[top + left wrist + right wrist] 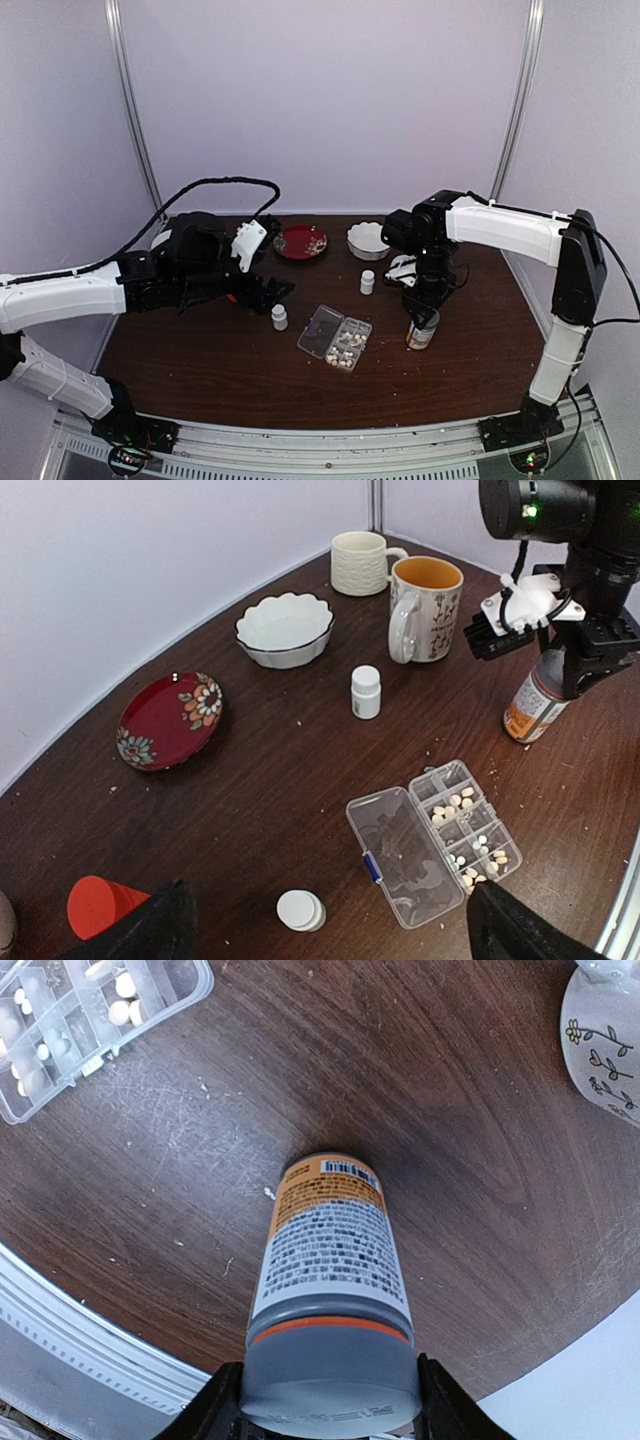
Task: Sort the pills into containers
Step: Place the pill bottle at the center of the board, then close the lid of the pill container.
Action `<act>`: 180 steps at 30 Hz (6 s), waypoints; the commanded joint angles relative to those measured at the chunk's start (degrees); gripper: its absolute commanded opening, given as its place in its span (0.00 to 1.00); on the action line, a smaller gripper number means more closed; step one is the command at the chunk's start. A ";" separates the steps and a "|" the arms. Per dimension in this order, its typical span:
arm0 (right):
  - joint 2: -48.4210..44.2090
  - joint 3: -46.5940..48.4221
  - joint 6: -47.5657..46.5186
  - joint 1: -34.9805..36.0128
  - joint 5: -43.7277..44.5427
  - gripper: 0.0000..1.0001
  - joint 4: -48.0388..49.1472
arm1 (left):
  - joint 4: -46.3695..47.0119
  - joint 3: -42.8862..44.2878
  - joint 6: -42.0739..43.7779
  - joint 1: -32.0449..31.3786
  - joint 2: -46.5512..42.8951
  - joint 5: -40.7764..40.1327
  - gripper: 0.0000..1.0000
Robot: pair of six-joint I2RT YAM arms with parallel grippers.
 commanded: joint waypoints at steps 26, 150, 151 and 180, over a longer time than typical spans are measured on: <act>-24.68 -19.99 14.56 11.20 -7.79 0.51 32.32 | -19.86 22.79 -8.34 1.96 27.76 -4.45 0.12; -13.95 -42.85 35.70 13.80 -0.32 0.00 71.13 | -23.15 35.98 -16.27 -1.51 49.41 21.36 0.64; -13.94 -42.83 35.70 13.80 -0.23 0.00 71.05 | -22.74 35.90 -16.28 -1.54 49.57 21.88 0.65; -10.57 -40.37 35.77 13.80 -0.95 0.00 70.65 | -28.92 38.75 -15.76 -1.97 55.57 18.02 0.61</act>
